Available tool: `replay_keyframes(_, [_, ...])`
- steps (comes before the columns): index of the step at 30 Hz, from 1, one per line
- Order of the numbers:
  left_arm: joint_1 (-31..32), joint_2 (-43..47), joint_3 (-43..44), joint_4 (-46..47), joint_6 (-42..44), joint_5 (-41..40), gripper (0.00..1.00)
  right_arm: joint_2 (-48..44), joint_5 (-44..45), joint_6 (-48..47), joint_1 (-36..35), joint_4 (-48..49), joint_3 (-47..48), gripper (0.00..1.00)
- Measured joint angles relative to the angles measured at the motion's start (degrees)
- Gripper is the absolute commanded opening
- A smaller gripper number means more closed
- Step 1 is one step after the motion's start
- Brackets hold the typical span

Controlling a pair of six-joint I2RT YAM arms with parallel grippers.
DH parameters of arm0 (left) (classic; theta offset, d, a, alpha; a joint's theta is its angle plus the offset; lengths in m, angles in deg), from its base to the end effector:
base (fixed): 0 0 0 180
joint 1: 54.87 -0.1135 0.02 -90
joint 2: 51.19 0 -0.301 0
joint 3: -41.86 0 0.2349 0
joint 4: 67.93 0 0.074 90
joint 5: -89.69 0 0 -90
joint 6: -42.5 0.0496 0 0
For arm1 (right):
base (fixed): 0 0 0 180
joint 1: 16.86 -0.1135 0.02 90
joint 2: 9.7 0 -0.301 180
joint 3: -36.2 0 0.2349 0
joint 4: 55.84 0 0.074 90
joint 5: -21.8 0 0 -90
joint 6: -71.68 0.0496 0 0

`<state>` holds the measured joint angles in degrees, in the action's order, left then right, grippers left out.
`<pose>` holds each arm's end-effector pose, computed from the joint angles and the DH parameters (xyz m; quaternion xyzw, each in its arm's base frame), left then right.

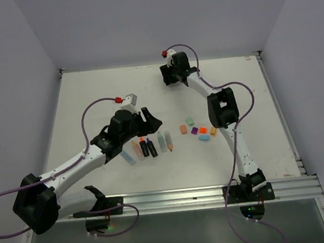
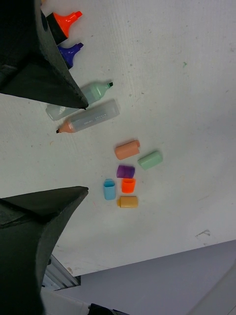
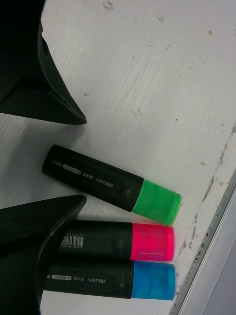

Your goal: Open the pen caps

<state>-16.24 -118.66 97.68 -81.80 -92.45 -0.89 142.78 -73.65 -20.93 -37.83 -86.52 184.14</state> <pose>0.1927 -0.1533 0.2908 -0.0493 0.8444 -0.3523 0.4006 0.5790 0.2270 0.1628 -0.2026 0.8637 0.1150 0.4469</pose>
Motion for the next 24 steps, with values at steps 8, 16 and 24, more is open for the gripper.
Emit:
replay_keyframes(8, [0.00, 0.42, 0.00, -0.48, 0.00, 0.00, 0.68, 0.20, 0.37, 2.45, 0.15, -1.79, 1.11, 0.41])
replay_keyframes(16, [0.00, 1.70, 0.00, -0.87, 0.09, -0.28, 0.69, 1.03, -0.31, 4.00, 0.31, -4.04, 3.37, 0.03])
replay_keyframes(24, [-4.63, 0.74, 0.11, -4.79, 1.18, 0.09, 0.69, -3.67, -2.27, 4.57, 0.28, 1.62, -6.25, 0.00])
